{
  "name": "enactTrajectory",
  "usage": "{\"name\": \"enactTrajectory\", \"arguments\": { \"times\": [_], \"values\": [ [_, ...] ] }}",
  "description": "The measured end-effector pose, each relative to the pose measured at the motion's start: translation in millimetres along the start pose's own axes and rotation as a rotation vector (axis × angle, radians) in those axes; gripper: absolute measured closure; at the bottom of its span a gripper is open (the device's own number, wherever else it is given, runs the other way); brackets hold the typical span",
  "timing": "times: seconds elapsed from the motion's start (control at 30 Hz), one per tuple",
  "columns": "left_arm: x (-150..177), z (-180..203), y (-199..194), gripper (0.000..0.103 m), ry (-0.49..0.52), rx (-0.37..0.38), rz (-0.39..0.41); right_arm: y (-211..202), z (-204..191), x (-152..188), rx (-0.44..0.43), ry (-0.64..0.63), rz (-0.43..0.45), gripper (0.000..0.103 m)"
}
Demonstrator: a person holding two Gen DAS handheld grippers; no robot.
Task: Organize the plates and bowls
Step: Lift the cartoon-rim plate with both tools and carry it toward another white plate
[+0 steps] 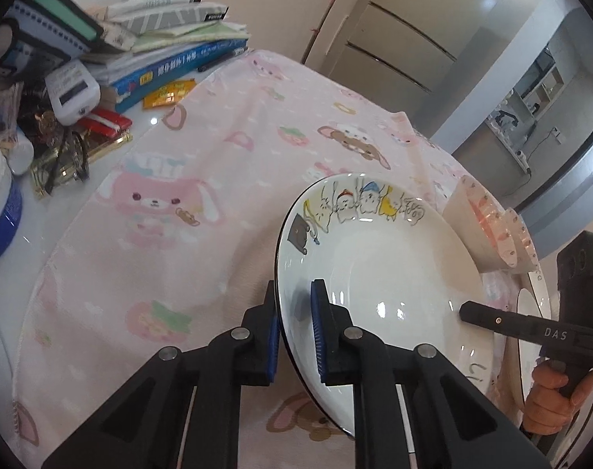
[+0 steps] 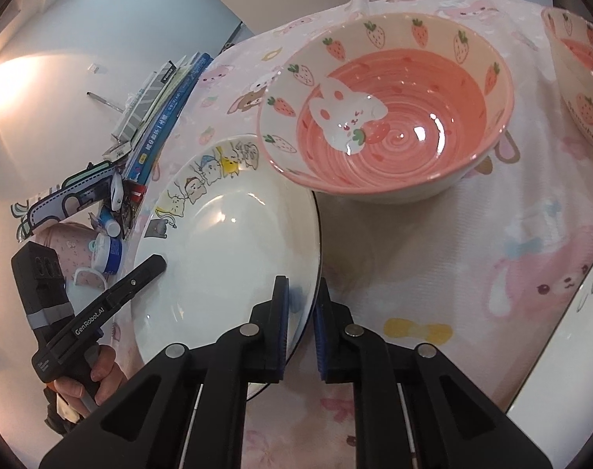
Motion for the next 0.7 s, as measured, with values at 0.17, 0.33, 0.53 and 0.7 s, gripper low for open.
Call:
{"name": "enactTrajectory", "arguments": {
  "times": [0.17, 0.33, 0.53, 0.7],
  "values": [
    [-1.4, 12.7, -25.3, 0.087, 0.011, 0.011, 0.059, -26.0, -8.4, 0.4, -0.011, -0.039, 0.049, 0.09],
    [-0.6, 34.4, -54.0, 0.087, 0.039, -0.007, 0.083, -45.9, -14.1, 7.2, -0.028, -0.049, 0.06, 0.09],
    [4.2, 75.5, -81.0, 0.087, 0.092, -0.016, 0.097, -86.9, -9.9, 19.2, -0.05, -0.061, 0.107, 0.09],
    [9.5, 115.8, -90.7, 0.087, 0.13, 0.007, 0.091, -125.2, 10.9, 29.0, -0.052, -0.049, 0.155, 0.09]
  ]
}}
Point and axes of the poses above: each gripper's, at about its wrist camera, not at the fingertips, and y roughly the way its jaws point, z to its right, x to its underside, the point moved 2 cm from there along y, roughly the way its jaws point, and after that the axes turned 14 degrees about x, right-handed, at the moved point
